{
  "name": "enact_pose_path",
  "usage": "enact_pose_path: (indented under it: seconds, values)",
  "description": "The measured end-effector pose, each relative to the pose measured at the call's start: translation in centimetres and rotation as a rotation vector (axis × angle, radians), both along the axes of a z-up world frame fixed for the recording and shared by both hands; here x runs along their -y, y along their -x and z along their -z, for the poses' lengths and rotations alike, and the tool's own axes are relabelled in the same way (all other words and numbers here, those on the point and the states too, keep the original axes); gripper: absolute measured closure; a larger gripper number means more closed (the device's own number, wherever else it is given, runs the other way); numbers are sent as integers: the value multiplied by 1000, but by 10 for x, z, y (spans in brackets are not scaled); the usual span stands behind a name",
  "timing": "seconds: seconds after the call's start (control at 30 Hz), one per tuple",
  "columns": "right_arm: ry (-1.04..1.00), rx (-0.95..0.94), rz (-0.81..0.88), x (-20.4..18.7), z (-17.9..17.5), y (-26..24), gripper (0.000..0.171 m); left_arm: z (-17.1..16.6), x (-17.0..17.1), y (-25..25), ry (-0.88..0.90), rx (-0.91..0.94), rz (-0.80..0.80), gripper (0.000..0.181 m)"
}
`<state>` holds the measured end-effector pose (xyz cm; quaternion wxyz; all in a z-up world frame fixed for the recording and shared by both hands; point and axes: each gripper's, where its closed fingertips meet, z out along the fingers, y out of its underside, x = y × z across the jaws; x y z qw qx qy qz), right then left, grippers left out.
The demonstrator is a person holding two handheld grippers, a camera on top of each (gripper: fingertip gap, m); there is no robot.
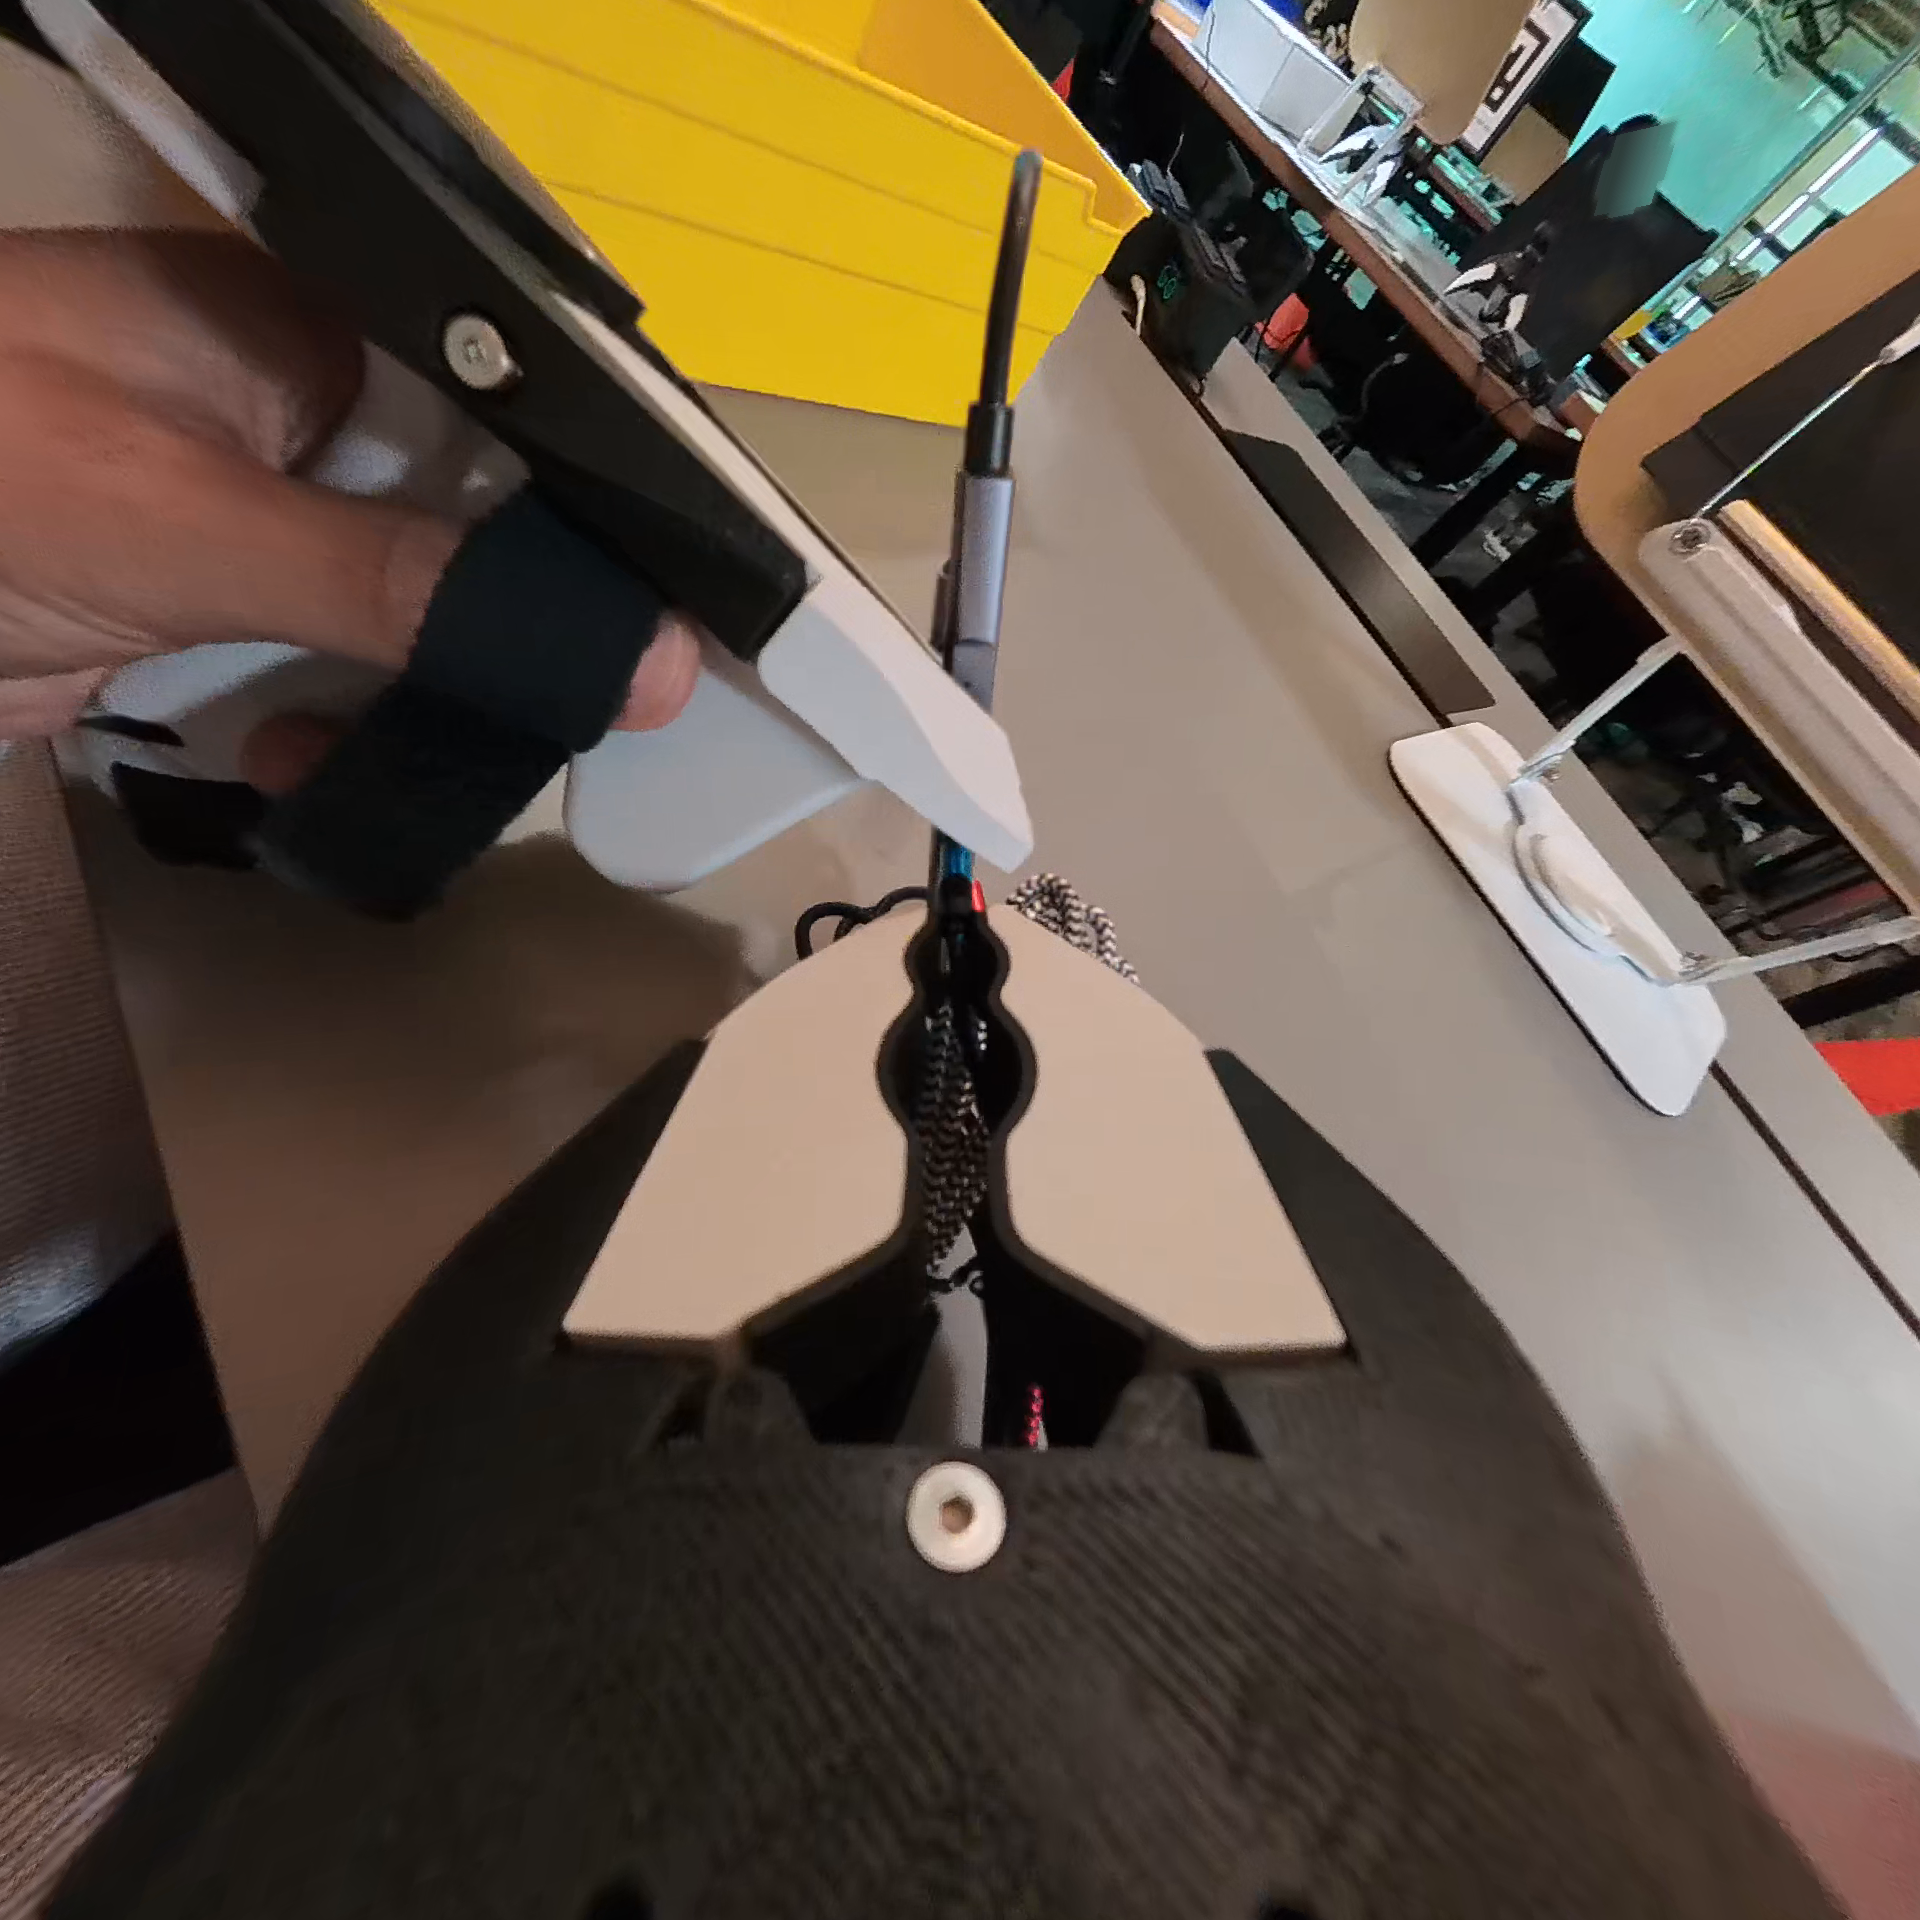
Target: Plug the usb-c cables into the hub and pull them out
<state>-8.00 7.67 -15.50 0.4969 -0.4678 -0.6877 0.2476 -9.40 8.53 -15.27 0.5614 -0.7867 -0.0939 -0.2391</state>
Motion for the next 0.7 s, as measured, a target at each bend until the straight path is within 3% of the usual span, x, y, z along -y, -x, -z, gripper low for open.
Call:
enact_pose_path:
  seconds: [0.13, 0.43, 0.57, 0.7]
  values:
    - [-110, 10, -2, 3, 1, 0, 166, -2, 1, 1, -6, -10, -8, 151]
    - [-165, 31, -24, 10, 5, 1, 166, -9, 0, -3, -43, 54, 32, 135]
    - [-181, 34, -41, 16, 6, 1, 166, -5, 2, 0, -19, 24, 32, 151]
    - [-160, 34, -36, 15, 9, 2, 166, -1, 1, 0, 8, -42, 28, 153]
